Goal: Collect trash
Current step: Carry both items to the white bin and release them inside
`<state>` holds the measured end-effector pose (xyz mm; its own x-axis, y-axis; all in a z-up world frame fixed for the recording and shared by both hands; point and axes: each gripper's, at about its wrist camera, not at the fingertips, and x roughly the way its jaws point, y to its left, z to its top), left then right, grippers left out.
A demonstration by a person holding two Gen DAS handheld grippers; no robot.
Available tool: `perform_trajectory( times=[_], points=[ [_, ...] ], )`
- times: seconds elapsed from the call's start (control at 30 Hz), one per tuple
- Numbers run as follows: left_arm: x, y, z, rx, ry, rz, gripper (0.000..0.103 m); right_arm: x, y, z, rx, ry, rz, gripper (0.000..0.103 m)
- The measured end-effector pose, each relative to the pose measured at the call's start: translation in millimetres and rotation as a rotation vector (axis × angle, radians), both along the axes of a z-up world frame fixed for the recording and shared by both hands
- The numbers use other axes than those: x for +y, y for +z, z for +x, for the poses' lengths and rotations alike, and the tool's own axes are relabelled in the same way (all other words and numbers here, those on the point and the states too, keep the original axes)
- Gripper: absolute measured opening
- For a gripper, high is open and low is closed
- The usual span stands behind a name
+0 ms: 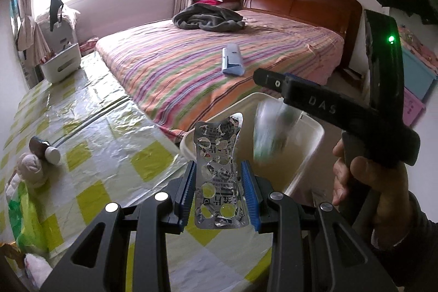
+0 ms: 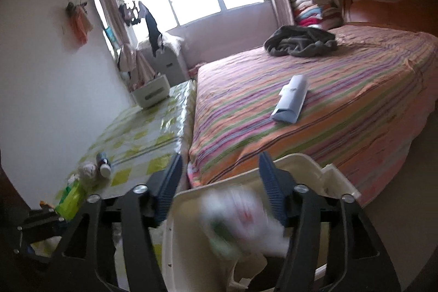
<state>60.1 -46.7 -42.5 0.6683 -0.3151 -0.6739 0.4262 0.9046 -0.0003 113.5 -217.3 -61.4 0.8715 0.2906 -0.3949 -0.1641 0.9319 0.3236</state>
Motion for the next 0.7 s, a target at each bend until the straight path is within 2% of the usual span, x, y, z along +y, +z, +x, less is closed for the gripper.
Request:
perform_trajectory(
  times=[0.43, 0.7],
  points=[
    [-34, -5, 7, 0.004, -0.042, 0.037, 0.032, -47, 9, -14, -0.062, -0.125, 0.138, 0.070],
    [-56, -11, 18, -0.006, -0.058, 0.082, 0.033, -59, 9, -13, -0.076, -0.164, 0.177, 0.071]
  ],
)
